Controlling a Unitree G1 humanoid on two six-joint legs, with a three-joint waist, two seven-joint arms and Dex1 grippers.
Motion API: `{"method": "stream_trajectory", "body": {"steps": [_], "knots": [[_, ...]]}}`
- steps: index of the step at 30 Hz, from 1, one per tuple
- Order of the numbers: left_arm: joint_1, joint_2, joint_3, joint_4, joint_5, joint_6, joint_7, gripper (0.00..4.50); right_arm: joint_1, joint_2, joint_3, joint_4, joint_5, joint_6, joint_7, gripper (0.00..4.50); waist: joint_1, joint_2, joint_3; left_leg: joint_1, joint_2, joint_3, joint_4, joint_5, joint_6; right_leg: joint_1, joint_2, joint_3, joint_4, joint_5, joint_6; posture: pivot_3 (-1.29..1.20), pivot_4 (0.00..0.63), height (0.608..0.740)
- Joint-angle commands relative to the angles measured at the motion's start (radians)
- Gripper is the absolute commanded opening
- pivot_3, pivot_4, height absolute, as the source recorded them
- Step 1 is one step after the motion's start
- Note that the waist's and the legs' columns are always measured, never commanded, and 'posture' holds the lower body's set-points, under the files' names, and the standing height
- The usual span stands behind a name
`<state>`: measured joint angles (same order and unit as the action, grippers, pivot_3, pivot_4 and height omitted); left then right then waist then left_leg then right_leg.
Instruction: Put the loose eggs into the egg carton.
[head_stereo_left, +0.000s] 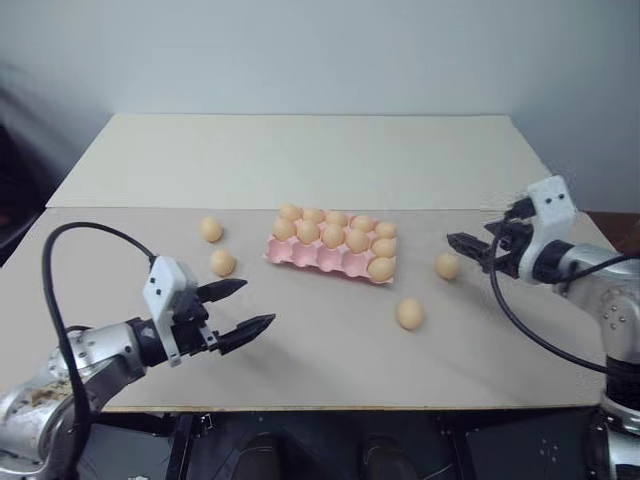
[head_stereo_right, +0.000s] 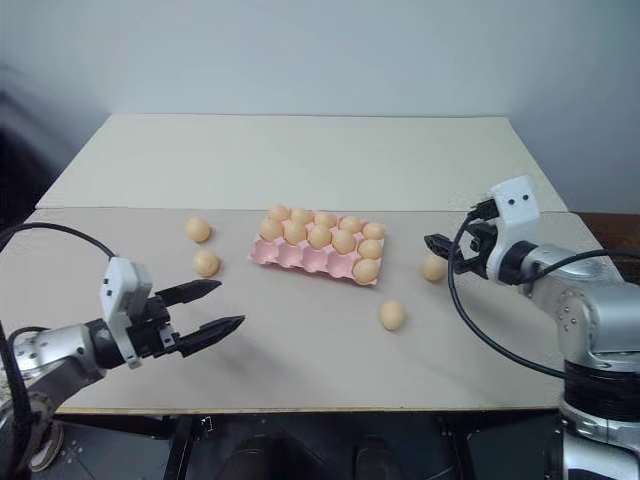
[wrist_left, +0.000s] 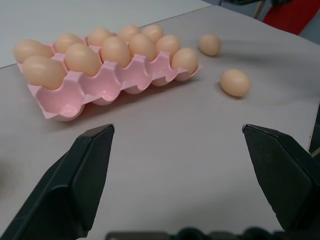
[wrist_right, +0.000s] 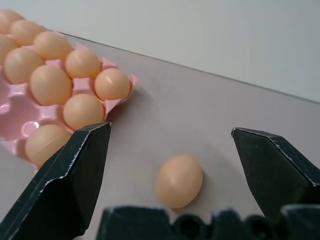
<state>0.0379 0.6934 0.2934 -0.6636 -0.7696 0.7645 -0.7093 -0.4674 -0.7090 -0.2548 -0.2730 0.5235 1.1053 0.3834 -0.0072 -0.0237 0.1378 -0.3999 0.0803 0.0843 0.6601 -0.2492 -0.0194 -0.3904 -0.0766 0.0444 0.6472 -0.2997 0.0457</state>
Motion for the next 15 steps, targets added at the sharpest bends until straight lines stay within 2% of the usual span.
{"method": "stream_trajectory", "body": {"steps": [1,7,15], "knots": [[-0.024,-0.017,-0.036,-0.029,0.001,-0.025,0.029,4.48,-0.022,0.028,-0.002,0.001,-0.027,0.033,-0.063,4.50,0.001,0.000,0.000,0.000,0.000,0.000,0.000,0.000,0.000,0.000,0.000,0.000,0.000,0.000,0.000,0.00,0.150,0.740],[-0.035,-0.046,-0.092,-0.058,-0.007,-0.019,0.069,4.48,-0.066,0.102,0.015,0.065,-0.084,0.074,-0.160,4.50,-0.004,0.000,0.000,0.000,0.000,0.000,0.000,0.000,0.000,0.000,0.000,0.000,0.000,0.000,0.000,0.00,0.150,0.740],[-0.033,-0.041,-0.096,-0.061,-0.012,-0.021,0.077,4.48,-0.101,0.160,0.029,0.120,-0.120,0.102,-0.197,4.50,-0.005,0.000,0.000,0.000,0.000,0.000,0.000,0.000,0.000,0.000,0.000,0.000,0.000,0.000,0.000,0.00,0.150,0.740]]}}
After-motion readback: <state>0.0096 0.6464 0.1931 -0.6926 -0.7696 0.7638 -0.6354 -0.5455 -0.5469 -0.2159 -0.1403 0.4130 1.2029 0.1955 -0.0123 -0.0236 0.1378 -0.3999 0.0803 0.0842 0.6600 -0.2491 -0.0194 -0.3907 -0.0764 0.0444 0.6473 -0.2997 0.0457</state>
